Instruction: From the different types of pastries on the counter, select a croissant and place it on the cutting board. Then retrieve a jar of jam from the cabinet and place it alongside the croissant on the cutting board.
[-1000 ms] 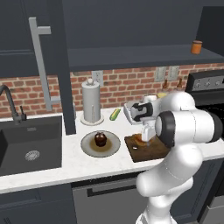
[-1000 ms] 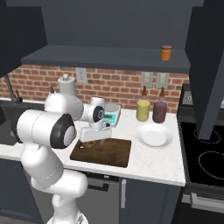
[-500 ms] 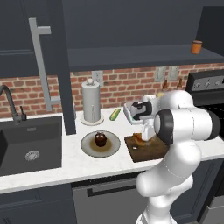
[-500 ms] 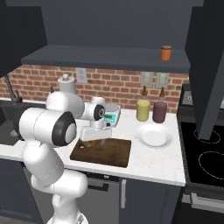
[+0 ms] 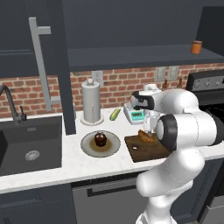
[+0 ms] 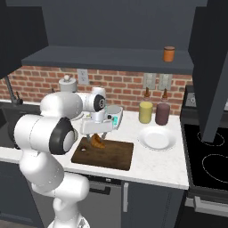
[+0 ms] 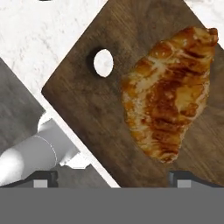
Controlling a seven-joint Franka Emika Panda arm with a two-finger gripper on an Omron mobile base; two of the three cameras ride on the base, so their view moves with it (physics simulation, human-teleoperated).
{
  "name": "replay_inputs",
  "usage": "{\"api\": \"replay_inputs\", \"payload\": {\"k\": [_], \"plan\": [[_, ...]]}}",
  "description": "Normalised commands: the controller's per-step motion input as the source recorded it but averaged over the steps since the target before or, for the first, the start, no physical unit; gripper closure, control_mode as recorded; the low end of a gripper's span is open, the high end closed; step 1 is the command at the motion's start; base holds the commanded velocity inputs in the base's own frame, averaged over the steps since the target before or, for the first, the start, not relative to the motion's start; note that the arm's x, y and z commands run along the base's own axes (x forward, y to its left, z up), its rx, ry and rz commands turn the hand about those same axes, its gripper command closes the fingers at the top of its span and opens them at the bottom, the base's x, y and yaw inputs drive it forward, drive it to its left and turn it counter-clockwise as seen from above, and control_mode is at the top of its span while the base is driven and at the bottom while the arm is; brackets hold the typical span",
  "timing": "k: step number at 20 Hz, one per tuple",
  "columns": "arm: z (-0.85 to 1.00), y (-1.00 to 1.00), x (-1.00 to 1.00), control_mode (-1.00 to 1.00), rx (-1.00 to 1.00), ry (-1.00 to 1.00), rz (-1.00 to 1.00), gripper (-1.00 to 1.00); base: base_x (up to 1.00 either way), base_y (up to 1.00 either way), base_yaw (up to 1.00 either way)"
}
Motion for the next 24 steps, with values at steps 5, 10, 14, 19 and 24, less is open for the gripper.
{"api": "replay_inputs", "payload": {"k": [5,10,14,19,24], "plan": [[0.51,0.0,-0.11,-1.0,0.0,0.0,0.06,-1.0,0.0,0.0,0.0],[0.47,0.0,-0.09,-1.0,0.0,0.0,0.03,-1.0,0.0,0.0,0.0],[0.56,0.0,0.0,-1.0,0.0,0.05,0.0,-1.0,0.0,0.0,0.0],[0.58,0.0,0.0,-1.0,0.0,0.08,0.0,-1.0,0.0,0.0,0.0],[0.52,0.0,0.0,-1.0,0.0,0.1,0.0,-1.0,0.0,0.0,0.0]]}}
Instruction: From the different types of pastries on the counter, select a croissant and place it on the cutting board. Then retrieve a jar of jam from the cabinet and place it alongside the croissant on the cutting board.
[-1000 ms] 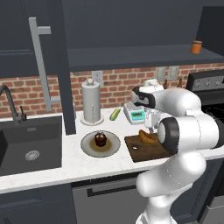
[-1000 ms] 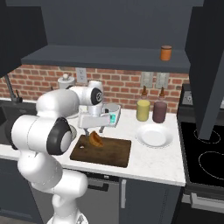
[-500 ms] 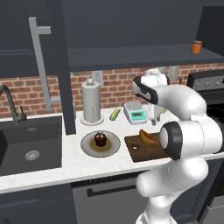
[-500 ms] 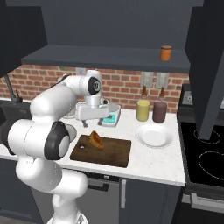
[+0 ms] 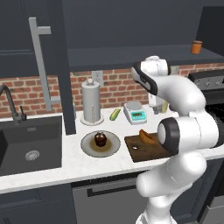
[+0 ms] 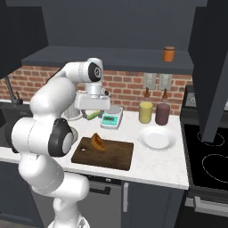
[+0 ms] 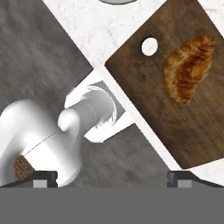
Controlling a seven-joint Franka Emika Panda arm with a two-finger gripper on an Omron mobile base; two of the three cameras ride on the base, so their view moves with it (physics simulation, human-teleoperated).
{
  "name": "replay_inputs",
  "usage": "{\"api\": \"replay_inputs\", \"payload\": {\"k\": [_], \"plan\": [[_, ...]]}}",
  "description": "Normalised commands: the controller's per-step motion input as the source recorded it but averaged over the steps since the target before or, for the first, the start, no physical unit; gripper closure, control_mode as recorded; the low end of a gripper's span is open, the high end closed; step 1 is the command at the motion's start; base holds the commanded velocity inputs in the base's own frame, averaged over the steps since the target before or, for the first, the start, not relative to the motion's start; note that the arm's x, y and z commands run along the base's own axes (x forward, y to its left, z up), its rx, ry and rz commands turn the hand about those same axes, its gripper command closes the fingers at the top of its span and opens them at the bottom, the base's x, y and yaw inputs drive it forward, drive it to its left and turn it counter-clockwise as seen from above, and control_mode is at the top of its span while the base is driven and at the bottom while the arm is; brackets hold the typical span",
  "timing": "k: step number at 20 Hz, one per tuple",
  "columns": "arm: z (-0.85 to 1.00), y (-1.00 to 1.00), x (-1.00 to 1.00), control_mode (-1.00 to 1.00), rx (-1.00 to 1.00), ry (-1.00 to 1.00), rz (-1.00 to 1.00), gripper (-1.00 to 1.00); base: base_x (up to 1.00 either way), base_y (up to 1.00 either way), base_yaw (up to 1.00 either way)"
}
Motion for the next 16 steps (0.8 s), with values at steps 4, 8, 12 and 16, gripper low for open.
{"api": "replay_inputs", "payload": {"k": [4,8,12,16], "plan": [[0.42,-0.01,-0.04,-1.0,0.0,0.09,-0.03,-1.0,0.0,0.0,0.0],[0.08,-0.17,-0.56,-1.0,0.0,0.0,-0.01,-1.0,0.0,0.0,0.0],[0.0,-0.09,-0.44,-1.0,0.0,-0.02,-0.07,-1.0,0.0,0.0,0.0],[0.0,0.0,-0.28,-1.0,-0.02,-0.14,-0.13,-1.0,0.0,0.0,0.0]]}}
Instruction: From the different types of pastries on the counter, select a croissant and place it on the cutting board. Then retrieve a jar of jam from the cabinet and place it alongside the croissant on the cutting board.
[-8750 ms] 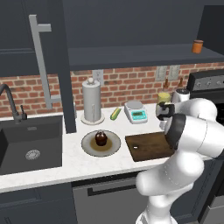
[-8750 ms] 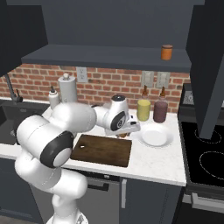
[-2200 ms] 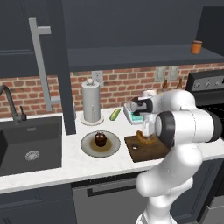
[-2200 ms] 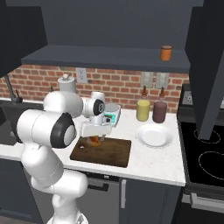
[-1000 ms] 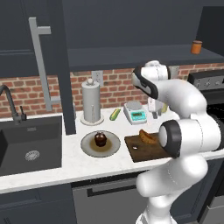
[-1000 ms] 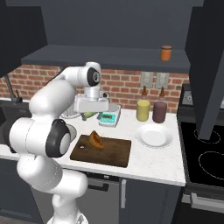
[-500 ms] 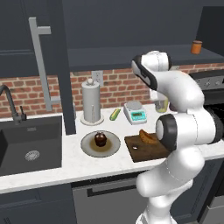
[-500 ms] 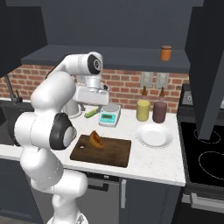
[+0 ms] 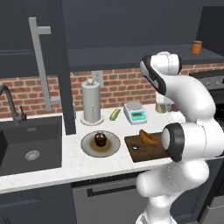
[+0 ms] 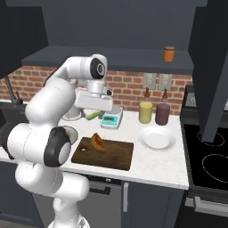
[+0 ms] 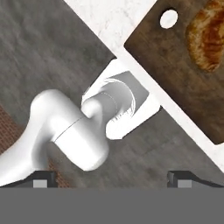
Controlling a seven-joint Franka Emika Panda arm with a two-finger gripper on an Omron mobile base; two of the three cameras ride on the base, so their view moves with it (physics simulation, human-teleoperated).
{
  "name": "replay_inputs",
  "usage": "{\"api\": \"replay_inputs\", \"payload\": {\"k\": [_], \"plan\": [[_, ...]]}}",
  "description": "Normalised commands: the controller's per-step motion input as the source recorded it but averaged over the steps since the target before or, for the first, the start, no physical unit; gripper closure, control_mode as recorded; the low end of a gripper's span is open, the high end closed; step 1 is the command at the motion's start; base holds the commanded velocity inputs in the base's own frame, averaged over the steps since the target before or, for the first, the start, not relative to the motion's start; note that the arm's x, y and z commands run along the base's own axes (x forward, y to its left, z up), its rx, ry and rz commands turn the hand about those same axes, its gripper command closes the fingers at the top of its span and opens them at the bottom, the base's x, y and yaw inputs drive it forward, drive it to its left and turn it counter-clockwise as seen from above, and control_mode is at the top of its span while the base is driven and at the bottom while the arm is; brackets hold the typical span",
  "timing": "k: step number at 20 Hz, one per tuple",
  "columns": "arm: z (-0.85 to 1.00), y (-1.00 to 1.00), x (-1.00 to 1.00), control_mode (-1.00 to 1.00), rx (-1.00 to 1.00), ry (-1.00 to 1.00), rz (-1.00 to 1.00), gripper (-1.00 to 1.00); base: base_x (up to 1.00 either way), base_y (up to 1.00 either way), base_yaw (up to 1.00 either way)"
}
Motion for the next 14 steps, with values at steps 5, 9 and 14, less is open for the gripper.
{"api": "replay_inputs", "payload": {"k": [5,9,14], "plan": [[0.0,0.0,-0.11,-1.0,-0.09,-0.34,-0.14,-1.0,0.0,0.0,0.0],[0.0,0.0,-0.07,-1.0,-0.07,-0.34,-0.23,-1.0,0.0,0.0,0.0],[0.0,0.0,-0.08,-1.0,-0.03,-0.24,-0.26,-1.0,0.0,0.0,0.0]]}}
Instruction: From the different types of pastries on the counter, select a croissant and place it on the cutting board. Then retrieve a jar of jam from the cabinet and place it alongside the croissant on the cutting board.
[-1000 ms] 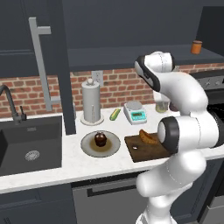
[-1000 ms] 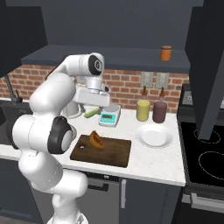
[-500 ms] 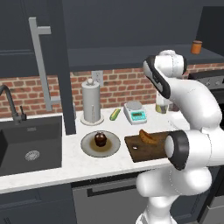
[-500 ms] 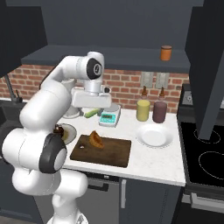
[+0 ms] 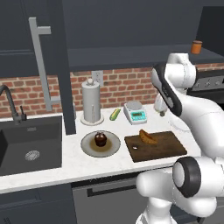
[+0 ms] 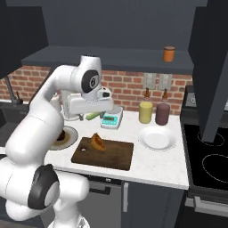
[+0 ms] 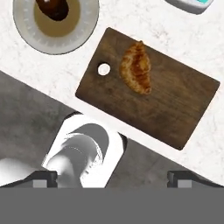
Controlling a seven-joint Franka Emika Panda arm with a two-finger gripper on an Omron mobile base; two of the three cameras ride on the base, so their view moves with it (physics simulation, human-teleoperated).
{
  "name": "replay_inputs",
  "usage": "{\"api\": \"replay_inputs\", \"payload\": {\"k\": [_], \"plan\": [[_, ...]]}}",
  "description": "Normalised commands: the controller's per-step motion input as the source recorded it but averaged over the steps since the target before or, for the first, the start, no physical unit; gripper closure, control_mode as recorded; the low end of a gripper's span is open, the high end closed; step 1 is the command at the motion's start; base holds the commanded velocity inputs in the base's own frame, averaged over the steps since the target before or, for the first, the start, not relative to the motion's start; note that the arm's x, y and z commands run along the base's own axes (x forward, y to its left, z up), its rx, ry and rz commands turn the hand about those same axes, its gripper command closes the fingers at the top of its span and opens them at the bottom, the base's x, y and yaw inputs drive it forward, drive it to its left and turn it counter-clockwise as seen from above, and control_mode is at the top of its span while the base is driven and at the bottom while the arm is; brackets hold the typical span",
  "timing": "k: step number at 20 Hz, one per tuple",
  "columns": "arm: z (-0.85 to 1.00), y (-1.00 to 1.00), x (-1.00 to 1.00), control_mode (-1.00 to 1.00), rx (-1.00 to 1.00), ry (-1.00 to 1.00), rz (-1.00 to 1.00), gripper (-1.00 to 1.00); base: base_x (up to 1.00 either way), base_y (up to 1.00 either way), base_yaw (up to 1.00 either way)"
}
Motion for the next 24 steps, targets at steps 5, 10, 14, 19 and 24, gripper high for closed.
{"api": "replay_inputs", "payload": {"k": [5,10,14,19,24], "plan": [[0.0,0.0,-0.01,-1.0,-0.04,-0.2,-0.26,-1.0,0.0,0.0,0.0],[0.0,0.0,0.0,-1.0,-0.06,-0.22,-0.29,-1.0,0.0,0.0,0.0],[0.0,0.0,0.0,-1.0,-0.06,-0.21,-0.36,-1.0,0.0,0.0,0.0],[0.0,0.01,0.0,-1.0,-0.05,-0.15,-0.39,-1.0,0.0,0.0,0.0],[0.19,0.0,0.05,-1.0,-0.01,-0.08,-0.33,-1.0,0.0,0.0,0.0]]}}
